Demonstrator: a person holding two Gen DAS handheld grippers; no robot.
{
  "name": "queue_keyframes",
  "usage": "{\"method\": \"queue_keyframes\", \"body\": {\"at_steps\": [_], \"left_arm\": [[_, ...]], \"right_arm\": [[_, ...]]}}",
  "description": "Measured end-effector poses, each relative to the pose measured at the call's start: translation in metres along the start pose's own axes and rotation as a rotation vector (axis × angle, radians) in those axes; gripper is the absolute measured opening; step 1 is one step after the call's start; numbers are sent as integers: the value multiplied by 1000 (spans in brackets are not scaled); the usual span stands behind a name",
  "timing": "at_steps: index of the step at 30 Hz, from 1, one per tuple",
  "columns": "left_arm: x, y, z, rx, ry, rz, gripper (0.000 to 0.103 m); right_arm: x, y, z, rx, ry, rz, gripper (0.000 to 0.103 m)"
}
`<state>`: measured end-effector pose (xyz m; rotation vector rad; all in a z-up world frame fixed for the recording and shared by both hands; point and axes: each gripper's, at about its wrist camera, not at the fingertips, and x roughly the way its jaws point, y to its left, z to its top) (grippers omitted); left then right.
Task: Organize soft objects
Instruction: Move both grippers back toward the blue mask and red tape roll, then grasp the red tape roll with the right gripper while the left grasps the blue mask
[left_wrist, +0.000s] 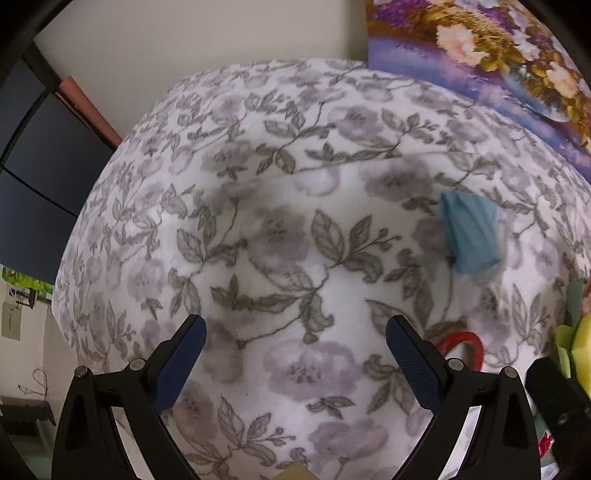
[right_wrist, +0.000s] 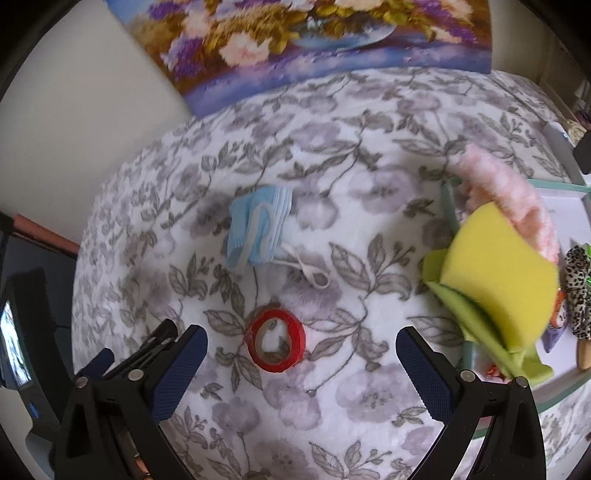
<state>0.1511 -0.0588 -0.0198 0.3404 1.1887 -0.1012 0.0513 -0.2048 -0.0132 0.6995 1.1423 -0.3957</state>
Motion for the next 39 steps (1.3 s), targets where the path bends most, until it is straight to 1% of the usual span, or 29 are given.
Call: {"method": "queue_keyframes", "body": {"at_steps": [13,23,32,34,36,39], "left_arm": [[53,31,1,-79,123,6,98],[70,45,1,-98,151,12,98],[73,47,0,-97,149,8,98],[73,47,1,-96,149,8,98],[73,47,0,-95,148,9,98],[74,48,0,-92,147,11,98]], "right_arm": [[59,21,-14,-34,125,-54,103],[88,34,-23,-57,181,-94,103],[96,42,-24,-98,164,-177,103],[96,44,-26,-110,157,-196,101],[97,47,-26,-125,146,-218,94],[93,45,-24,-132,136,-226,88]]}}
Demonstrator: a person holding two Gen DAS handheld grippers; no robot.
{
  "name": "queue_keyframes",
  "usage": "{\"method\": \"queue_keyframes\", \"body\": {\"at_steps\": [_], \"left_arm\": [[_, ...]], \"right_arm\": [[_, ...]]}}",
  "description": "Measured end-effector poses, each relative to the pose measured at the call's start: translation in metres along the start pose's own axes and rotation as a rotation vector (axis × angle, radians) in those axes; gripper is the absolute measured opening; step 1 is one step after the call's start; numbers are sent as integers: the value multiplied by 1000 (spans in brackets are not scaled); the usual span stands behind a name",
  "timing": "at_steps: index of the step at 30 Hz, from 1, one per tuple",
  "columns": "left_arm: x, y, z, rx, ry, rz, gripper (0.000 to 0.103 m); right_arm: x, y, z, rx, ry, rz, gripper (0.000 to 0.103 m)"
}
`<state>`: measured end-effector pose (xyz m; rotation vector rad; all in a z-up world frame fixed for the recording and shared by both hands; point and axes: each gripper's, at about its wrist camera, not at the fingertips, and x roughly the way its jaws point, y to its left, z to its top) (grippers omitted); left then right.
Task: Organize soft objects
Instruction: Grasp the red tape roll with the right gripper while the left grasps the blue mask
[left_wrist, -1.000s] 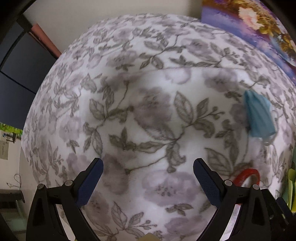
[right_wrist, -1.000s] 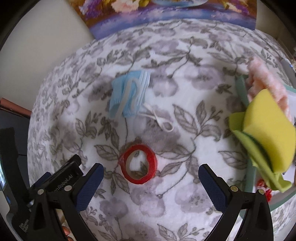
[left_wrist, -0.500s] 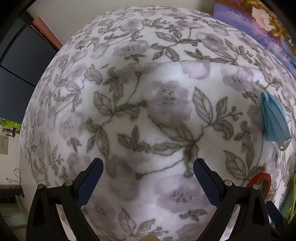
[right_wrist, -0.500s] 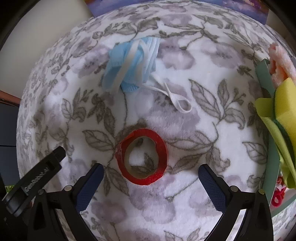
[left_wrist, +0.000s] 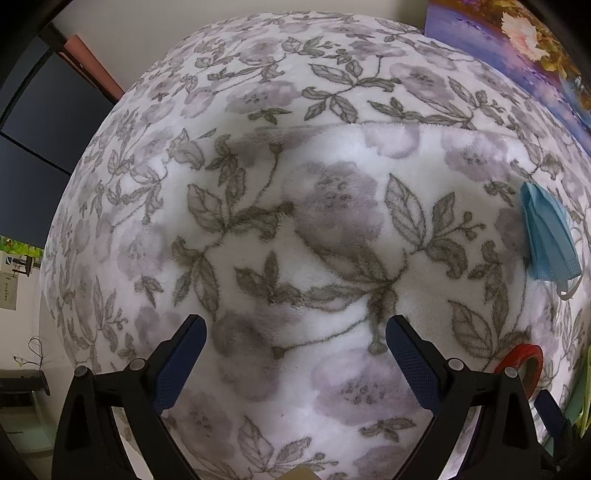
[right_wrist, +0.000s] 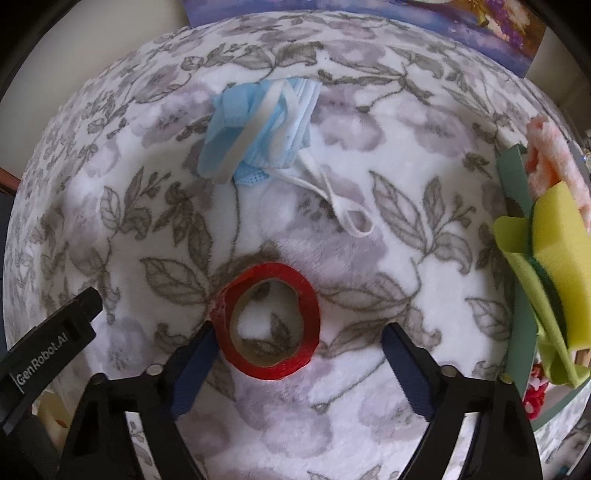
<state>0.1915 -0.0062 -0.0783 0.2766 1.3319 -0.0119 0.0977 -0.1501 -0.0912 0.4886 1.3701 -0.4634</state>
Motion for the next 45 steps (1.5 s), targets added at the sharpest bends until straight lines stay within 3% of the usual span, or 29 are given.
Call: {"method": "queue_keyframes", "body": {"at_steps": [7,9,17,33,45], "left_arm": [[-3,-4,0,8,-10,10,98],[-3,-4,0,9,-13,12,98],[-8,-7,-2,17,-26,26,98],[-24,-26,-4,51,-88,27,98],[-59,-73,1,95,-220,-96,98]], "right_arm": [[-1,1,3,-3,-7,21,76],[-4,-1,5,9,-11,31,68],[-12,-25,9,49,-18,83,55],[-26,-81,15,156,-50,181,54],[-46,-132,22,242,-111,240,54]]}}
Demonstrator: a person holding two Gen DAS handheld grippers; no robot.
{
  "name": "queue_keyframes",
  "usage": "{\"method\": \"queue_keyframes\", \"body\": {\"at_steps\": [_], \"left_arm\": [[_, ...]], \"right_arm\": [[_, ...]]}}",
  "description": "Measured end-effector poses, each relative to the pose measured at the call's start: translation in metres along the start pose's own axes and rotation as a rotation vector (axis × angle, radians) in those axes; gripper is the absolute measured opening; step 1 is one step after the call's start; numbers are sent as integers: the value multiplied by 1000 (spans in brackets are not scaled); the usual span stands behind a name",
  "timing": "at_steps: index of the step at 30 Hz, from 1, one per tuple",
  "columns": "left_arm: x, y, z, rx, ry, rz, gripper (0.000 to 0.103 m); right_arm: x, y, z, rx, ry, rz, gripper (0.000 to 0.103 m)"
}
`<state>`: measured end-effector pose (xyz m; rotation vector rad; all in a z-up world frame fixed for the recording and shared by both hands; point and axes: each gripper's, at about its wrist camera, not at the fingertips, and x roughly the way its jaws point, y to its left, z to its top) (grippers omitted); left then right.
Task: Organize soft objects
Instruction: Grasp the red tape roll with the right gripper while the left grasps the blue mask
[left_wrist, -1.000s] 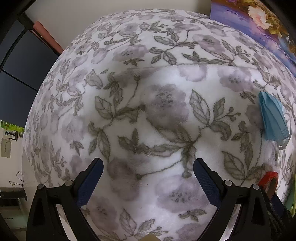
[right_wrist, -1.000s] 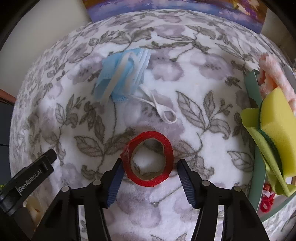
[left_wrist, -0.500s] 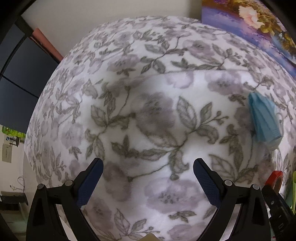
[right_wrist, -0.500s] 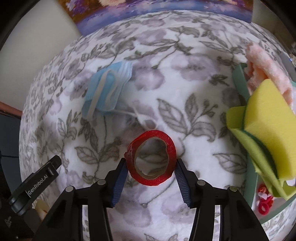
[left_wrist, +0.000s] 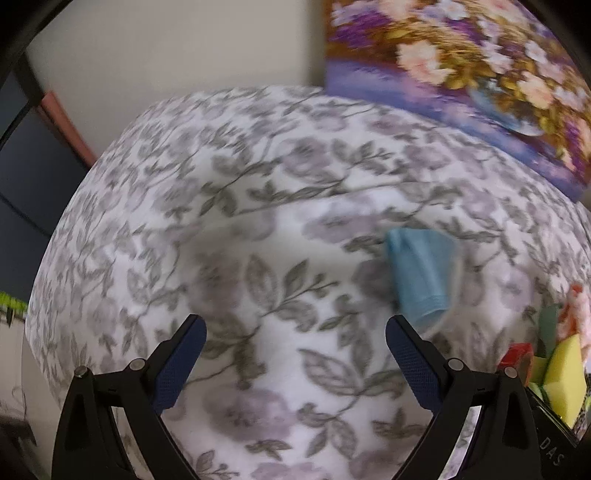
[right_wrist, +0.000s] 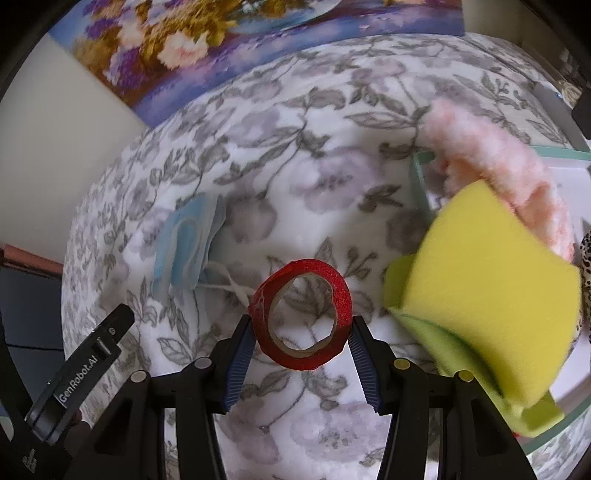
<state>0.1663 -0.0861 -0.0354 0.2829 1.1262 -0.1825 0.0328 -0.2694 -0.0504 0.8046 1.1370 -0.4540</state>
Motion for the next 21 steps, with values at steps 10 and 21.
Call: {"method": "queue_keyframes", "body": {"at_steps": [10,21], "left_arm": [[-12,-45,9,92,-58,-64,98],[10,-66,12,89,-70,-122,52]], "right_arm": [[-16,-16,5,41,-42,31,54],[-14,-23,6,53,-35,30,54]]}}
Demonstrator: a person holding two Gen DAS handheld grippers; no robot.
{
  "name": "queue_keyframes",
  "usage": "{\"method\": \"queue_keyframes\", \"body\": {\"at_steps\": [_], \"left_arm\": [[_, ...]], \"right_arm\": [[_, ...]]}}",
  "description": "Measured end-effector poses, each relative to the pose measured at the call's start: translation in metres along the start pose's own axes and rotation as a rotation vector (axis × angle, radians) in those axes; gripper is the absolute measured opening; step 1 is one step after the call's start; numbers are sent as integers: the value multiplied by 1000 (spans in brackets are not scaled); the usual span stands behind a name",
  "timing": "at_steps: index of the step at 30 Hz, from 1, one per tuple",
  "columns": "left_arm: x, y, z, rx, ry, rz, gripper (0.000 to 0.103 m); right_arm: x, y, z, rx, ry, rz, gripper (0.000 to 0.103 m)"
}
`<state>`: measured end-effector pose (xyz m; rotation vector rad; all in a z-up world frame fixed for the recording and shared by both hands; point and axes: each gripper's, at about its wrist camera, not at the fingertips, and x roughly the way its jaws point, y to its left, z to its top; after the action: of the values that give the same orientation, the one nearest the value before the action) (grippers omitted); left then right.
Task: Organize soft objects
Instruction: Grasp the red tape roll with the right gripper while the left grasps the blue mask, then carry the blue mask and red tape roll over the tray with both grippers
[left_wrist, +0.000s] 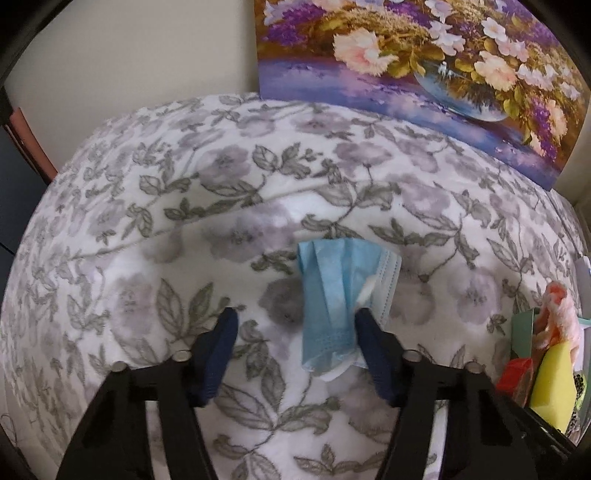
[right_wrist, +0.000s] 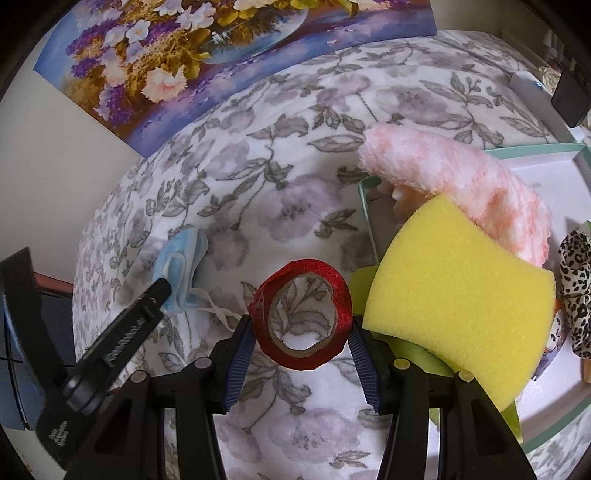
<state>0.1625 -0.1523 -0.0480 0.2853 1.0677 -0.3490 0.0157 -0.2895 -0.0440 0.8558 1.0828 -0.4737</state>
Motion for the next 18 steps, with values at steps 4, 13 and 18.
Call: {"method": "queue_keyframes", "body": {"at_steps": [4,13,18], "left_arm": [[10,0,-4,-6,23,-31,12],[7,5,-5,-29,33,-79,7],[-7,17,-3,-45,4,-73,7]], "right_arm": [[0,1,0,-4,2,-2,54],[-4,4,-2,-14,-4,-5,54],[-13,8,-4,-28,-22,0,54]]}}
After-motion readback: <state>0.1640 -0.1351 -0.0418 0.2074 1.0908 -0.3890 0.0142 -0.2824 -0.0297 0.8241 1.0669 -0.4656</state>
